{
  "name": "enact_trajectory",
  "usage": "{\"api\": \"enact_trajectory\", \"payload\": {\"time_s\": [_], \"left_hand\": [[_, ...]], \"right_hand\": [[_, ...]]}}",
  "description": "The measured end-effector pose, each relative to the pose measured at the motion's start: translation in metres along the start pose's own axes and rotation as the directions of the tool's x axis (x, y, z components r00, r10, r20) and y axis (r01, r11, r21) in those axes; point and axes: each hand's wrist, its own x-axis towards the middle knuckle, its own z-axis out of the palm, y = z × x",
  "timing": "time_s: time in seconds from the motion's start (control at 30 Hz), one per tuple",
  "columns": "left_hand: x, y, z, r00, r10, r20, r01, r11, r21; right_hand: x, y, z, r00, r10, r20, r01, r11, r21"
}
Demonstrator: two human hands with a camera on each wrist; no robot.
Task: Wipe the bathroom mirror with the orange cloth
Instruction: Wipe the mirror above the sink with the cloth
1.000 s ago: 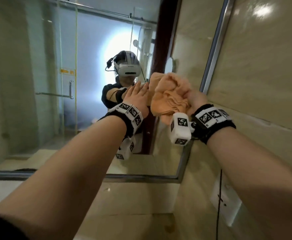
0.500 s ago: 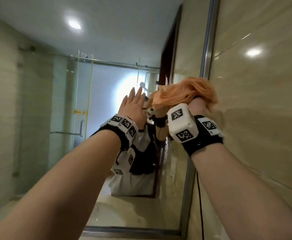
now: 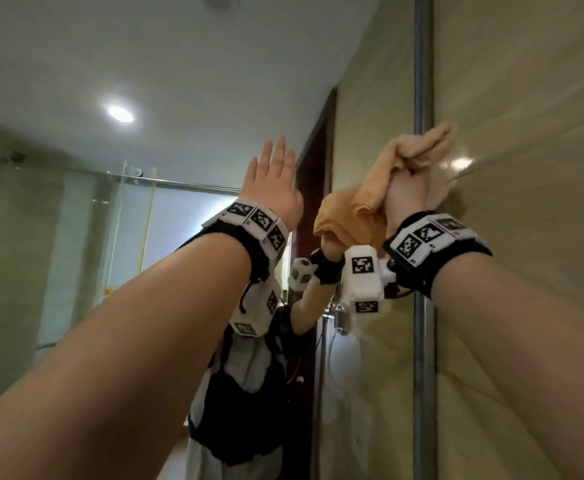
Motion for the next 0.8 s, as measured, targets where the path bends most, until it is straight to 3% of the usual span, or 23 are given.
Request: {"api": "enact_trajectory", "payload": {"time_s": [0.07,0.13,0.2,0.3,0.4,0.47,0.8], "left_hand": [[0.016,-0.007,0.000,0.999,-0.048,-0.015,0.048,0.999,0.018],[0.029,-0.012,0.001,0.995,-0.091,0.050,0.092,0.996,-0.017],[0.034,-0.018,0.004,0.994,-0.083,0.067,0.085,0.996,-0.023],[0.035,-0.028,0.007,1.000,-0.020,0.024,0.020,1.000,-0.018],[0.035,-0.034,0.016,0.999,0.009,-0.031,-0.010,1.000,-0.019],[0.033,-0.031,0.020,0.997,-0.011,-0.073,0.009,0.999,-0.031],[0.036,0.007,0.021,0.971,-0.230,-0.060,0.234,0.970,0.068]], "right_hand": [[-0.024,-0.051,-0.013,0.999,-0.048,-0.002,0.046,0.978,-0.203],[-0.027,-0.081,-0.015,0.990,-0.089,0.114,0.123,0.930,-0.345],[-0.022,-0.089,0.000,0.968,-0.136,0.212,0.215,0.885,-0.413],[-0.033,-0.092,0.026,0.884,-0.169,0.436,0.364,0.833,-0.415],[-0.053,-0.082,0.040,0.882,-0.110,0.459,0.330,0.839,-0.433],[-0.060,-0.077,0.037,0.878,-0.156,0.453,0.379,0.805,-0.457],[-0.035,-0.067,0.029,0.864,-0.263,0.430,0.466,0.742,-0.483]]}}
